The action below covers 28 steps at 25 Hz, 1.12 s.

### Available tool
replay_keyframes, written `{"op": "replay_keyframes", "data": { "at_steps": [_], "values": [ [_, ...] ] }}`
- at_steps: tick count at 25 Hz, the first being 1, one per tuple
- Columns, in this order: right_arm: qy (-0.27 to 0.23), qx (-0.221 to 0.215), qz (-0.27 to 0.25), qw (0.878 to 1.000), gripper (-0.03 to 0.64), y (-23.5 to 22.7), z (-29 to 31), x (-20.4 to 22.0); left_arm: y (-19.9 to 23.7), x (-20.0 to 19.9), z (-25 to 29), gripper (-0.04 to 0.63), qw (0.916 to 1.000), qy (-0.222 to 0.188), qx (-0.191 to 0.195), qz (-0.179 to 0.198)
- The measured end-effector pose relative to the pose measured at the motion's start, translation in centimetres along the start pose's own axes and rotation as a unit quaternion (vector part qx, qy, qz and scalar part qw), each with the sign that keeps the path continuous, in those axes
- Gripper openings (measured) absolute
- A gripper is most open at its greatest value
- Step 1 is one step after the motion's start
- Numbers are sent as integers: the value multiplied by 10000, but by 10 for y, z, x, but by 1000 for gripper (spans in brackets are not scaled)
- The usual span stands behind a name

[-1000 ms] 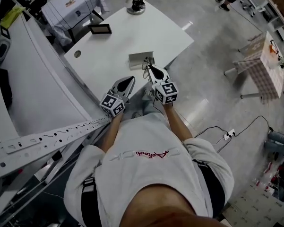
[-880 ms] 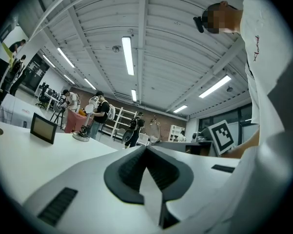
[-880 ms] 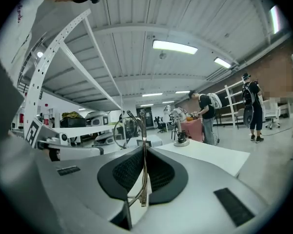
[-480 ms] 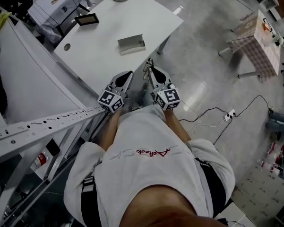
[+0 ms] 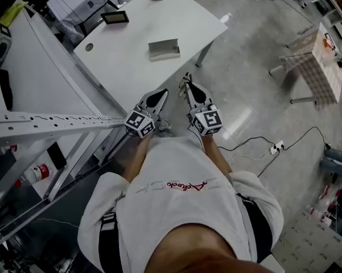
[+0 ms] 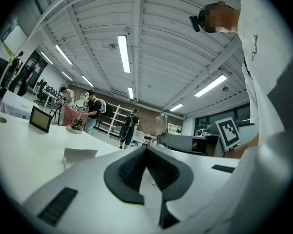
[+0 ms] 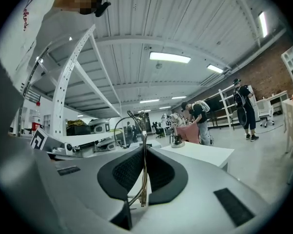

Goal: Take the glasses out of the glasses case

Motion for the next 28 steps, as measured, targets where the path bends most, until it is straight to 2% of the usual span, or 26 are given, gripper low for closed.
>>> {"op": "replay_keyframes", "data": {
  "at_steps": [7, 14, 18, 28],
  "values": [
    [176, -173, -156, 9996, 17, 18, -52, 12, -56, 24, -16, 14, 9998, 49, -145, -120],
    [250, -296, -203, 9990, 16, 37, -111, 32, -110, 53, -44, 14, 9996, 116, -253, -47],
    [168, -303, -349, 9988, 15, 41, -131, 28, -129, 56, -55, 14, 9993, 60, -379, -52],
    [-14, -319, -414, 9986, 15, 63, -173, 25, -170, 68, -84, 14, 9992, 6, -390, 129]
  ]
}}
Point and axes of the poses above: the fingertips, and each gripper's own axes: z forward along the fingers, y to its left, x out of its underside, the point moved 8 cm from there along -z, backward along the fingers, and after that the axes turned 5 degrees about y, right-handed, at the moved point
